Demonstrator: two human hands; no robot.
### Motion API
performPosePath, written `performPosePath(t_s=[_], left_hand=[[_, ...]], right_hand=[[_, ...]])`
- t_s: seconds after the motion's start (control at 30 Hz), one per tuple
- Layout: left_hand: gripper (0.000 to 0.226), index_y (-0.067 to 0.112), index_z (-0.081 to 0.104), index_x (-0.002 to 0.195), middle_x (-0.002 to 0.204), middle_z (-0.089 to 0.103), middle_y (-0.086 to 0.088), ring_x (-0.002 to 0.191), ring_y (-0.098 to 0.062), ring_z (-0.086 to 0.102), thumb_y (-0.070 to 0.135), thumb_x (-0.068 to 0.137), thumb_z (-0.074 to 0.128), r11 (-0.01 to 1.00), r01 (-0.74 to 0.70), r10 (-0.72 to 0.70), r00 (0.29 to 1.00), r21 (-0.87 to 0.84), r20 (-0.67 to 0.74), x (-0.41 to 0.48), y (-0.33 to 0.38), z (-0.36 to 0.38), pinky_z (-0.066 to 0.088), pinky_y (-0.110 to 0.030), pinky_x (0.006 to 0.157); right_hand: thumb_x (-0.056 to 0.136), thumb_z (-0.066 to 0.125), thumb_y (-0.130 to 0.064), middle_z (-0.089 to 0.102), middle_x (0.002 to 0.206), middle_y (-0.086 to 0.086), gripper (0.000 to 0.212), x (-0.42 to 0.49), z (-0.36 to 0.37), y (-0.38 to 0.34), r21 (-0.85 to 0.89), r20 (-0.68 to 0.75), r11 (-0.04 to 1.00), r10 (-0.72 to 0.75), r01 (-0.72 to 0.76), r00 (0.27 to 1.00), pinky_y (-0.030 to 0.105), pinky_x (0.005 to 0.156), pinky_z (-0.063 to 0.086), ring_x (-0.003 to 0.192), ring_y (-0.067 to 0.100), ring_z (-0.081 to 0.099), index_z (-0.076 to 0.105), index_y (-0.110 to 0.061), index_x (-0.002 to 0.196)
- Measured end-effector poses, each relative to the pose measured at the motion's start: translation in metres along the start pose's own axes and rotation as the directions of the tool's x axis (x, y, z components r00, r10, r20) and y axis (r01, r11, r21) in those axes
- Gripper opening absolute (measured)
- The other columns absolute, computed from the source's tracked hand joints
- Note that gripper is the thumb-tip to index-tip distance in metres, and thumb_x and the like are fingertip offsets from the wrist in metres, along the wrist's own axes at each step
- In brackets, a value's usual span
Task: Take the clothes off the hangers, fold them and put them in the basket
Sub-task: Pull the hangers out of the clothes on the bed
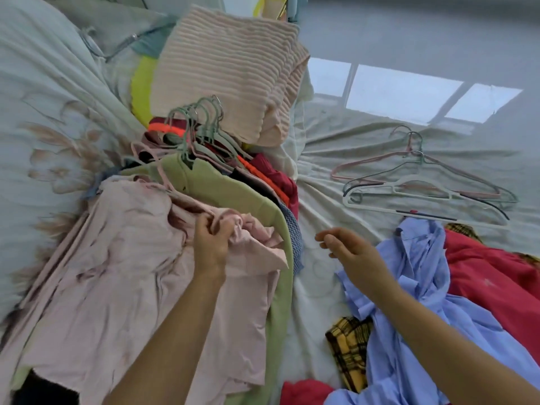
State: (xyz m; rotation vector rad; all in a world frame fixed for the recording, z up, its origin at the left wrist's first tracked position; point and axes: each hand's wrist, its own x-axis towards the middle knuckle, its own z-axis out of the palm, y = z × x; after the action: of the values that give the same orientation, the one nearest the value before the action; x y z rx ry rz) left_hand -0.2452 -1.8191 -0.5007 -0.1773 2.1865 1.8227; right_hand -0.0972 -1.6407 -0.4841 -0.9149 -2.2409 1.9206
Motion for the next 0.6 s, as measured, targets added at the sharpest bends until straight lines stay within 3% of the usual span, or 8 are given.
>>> performPosePath(t_s=[0.13, 0.2, 0.33, 0.4, 0.47, 0.5, 0.57, 0.6], left_hand=[[0.019, 0.01, 0.046, 0.079, 0.073, 0.042, -0.009, 0.064, -0.013, 0.041, 0.022, 0.071, 0.058, 0.988, -0.073, 0.073, 0.997, 0.135, 0.004, -0.098, -0.015, -0.003, 0.039, -0.021, 0.06], [0.011, 0.011, 0.045, 0.079, 0.064, 0.037, -0.002, 0.056, -0.005, 0.035, 0.013, 0.071, 0.053, 0.984, -0.082, 0.078, 0.996, 0.156, 0.031, -0.14, -0.009, 0.003, 0.035, -0.017, 0.056], [0.023, 0.027, 0.051, 0.093, 0.06, 0.041, 0.008, 0.049, 0.001, 0.041, 0.017, 0.073, 0.055, 0.991, -0.099, 0.086, 0.987, 0.091, 0.138, -0.204, 0.024, 0.015, 0.035, -0.013, 0.051], [0.041, 0.044, 0.049, 0.094, 0.07, 0.052, 0.01, 0.063, 0.002, 0.055, 0.007, 0.082, 0.06, 0.992, -0.017, -0.013, 0.97, 0.123, 0.244, -0.217, 0.035, 0.014, 0.038, -0.006, 0.054], [0.056, 0.064, 0.04, 0.095, 0.092, 0.059, 0.01, 0.088, -0.009, 0.062, 0.015, 0.083, 0.065, 0.958, -0.096, -0.035, 0.897, 0.271, 0.44, -0.223, 0.039, 0.005, 0.043, -0.007, 0.068], [0.045, 0.061, 0.042, 0.095, 0.1, 0.06, 0.01, 0.092, -0.006, 0.061, 0.026, 0.08, 0.067, 0.945, -0.178, 0.019, 0.869, 0.276, 0.494, -0.222, 0.047, -0.004, 0.046, -0.013, 0.075], [0.018, 0.041, 0.05, 0.086, 0.094, 0.057, 0.009, 0.086, -0.004, 0.055, 0.047, 0.074, 0.061, 0.914, -0.319, 0.213, 0.902, 0.249, 0.375, -0.209, 0.071, -0.029, 0.044, -0.021, 0.074], [0.025, 0.031, 0.05, 0.08, 0.086, 0.052, 0.006, 0.081, -0.01, 0.05, 0.053, 0.071, 0.058, 0.889, -0.376, 0.327, 0.921, 0.261, 0.213, -0.197, 0.083, -0.043, 0.04, -0.022, 0.071]], right_hand=[[0.092, 0.057, -0.022, 0.062, 0.103, -0.004, 0.013, -0.006, 0.036, -0.076, -0.023, 0.194, 0.99, -0.129, 0.136, 0.972, 0.036, 0.091, 0.049, 0.096, 0.013, 0.058, 0.063, -0.027, 0.103], [0.089, 0.062, -0.024, 0.058, 0.11, -0.003, 0.029, -0.02, 0.061, -0.106, -0.117, 0.362, 0.971, -0.153, 0.207, 0.92, 0.033, 0.091, 0.049, 0.1, 0.012, 0.056, 0.057, -0.015, 0.116], [0.088, 0.062, -0.022, 0.059, 0.087, -0.007, 0.022, -0.056, 0.091, -0.139, -0.216, 0.353, 0.946, -0.157, 0.243, 0.922, 0.022, 0.076, 0.048, 0.072, 0.005, 0.055, 0.056, -0.021, 0.109], [0.093, 0.052, -0.013, 0.055, 0.073, -0.014, 0.02, -0.066, 0.081, -0.147, -0.214, 0.291, 0.957, -0.128, 0.196, 0.948, 0.008, 0.062, 0.039, 0.06, -0.005, 0.049, 0.062, -0.013, 0.11], [0.095, 0.047, -0.012, 0.055, 0.064, -0.013, 0.023, -0.079, 0.06, -0.156, -0.272, 0.302, 0.948, -0.079, 0.165, 0.95, 0.006, 0.053, 0.036, 0.048, -0.007, 0.048, 0.064, -0.01, 0.111], [0.096, 0.047, -0.013, 0.055, 0.062, -0.011, 0.023, -0.088, 0.047, -0.16, -0.294, 0.311, 0.942, -0.064, 0.16, 0.948, 0.006, 0.051, 0.036, 0.044, -0.008, 0.048, 0.064, -0.01, 0.111], [0.096, 0.049, -0.011, 0.054, 0.061, -0.011, 0.022, -0.108, 0.019, -0.164, -0.325, 0.318, 0.93, -0.061, 0.169, 0.946, 0.006, 0.051, 0.036, 0.044, -0.009, 0.049, 0.066, -0.012, 0.109], [0.095, 0.05, -0.01, 0.054, 0.059, -0.011, 0.021, -0.119, 0.005, -0.164, -0.326, 0.306, 0.93, -0.065, 0.168, 0.95, 0.007, 0.052, 0.036, 0.044, -0.008, 0.049, 0.067, -0.013, 0.107]])
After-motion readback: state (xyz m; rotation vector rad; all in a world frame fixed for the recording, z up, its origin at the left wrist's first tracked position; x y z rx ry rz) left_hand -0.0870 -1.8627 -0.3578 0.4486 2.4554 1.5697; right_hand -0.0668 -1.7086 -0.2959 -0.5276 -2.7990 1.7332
